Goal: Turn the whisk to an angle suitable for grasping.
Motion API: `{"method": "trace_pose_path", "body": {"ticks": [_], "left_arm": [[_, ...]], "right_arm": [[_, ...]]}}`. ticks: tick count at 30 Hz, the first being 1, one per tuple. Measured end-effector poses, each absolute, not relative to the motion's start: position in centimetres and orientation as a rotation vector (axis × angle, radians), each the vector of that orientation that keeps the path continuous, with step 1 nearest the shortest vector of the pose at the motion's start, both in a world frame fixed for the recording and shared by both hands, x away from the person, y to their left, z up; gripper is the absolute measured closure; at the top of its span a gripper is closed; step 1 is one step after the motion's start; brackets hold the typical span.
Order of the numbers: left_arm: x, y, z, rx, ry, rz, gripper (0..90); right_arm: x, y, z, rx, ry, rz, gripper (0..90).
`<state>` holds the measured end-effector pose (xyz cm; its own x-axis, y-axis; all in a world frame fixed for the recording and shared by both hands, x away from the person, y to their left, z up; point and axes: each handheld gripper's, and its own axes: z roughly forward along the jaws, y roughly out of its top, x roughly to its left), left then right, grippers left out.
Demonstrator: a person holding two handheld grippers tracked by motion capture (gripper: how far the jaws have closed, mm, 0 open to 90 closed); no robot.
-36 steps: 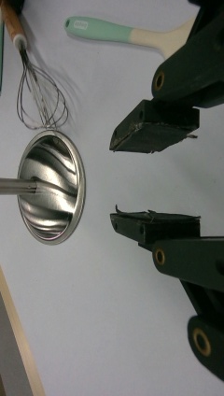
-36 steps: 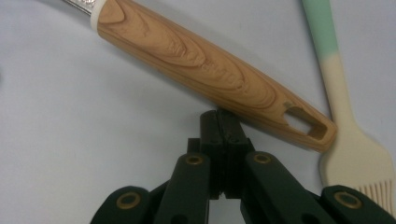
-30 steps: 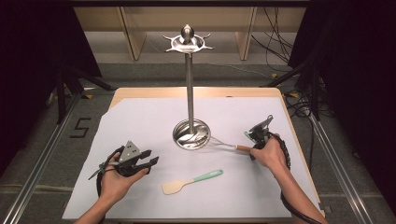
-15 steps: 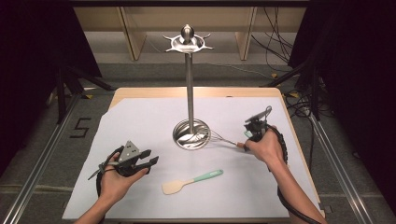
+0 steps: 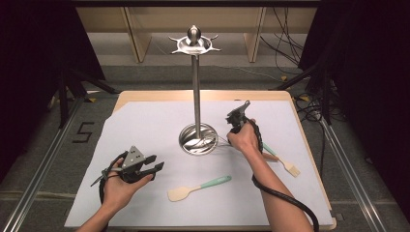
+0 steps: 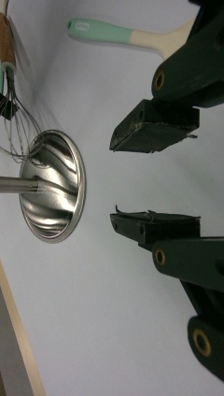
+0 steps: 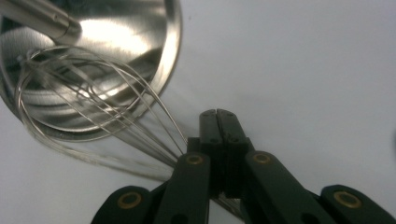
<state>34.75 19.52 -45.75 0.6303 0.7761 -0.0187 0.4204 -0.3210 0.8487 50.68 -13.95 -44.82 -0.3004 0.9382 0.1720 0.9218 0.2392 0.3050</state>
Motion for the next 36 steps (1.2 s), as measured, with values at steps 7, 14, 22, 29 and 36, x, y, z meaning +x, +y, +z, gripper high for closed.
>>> {"method": "trace_pose_path", "body": {"ticks": [7,14,22,29,36], "left_arm": [[34.8,19.6,-45.8,1.951,0.951,0.495,57.2],[34.7,19.5,-45.8,1.96,0.944,0.5,57.3],[34.8,19.4,-45.8,1.967,0.947,0.507,57.4],[34.8,19.5,-45.7,1.958,0.943,0.494,57.4],[34.7,19.6,-45.6,1.951,0.942,0.5,57.4]], "right_arm": [[49.6,-12.9,-45.9,1.798,2.584,0.538,90.0],[46.7,-11.0,-45.5,1.627,2.74,0.494,90.0],[47.0,-13.9,-44.0,1.592,2.669,0.446,90.0],[46.2,-10.1,-45.8,1.6,2.684,0.372,90.0],[44.9,-8.3,-46.1,1.405,2.918,0.409,90.0]]}}
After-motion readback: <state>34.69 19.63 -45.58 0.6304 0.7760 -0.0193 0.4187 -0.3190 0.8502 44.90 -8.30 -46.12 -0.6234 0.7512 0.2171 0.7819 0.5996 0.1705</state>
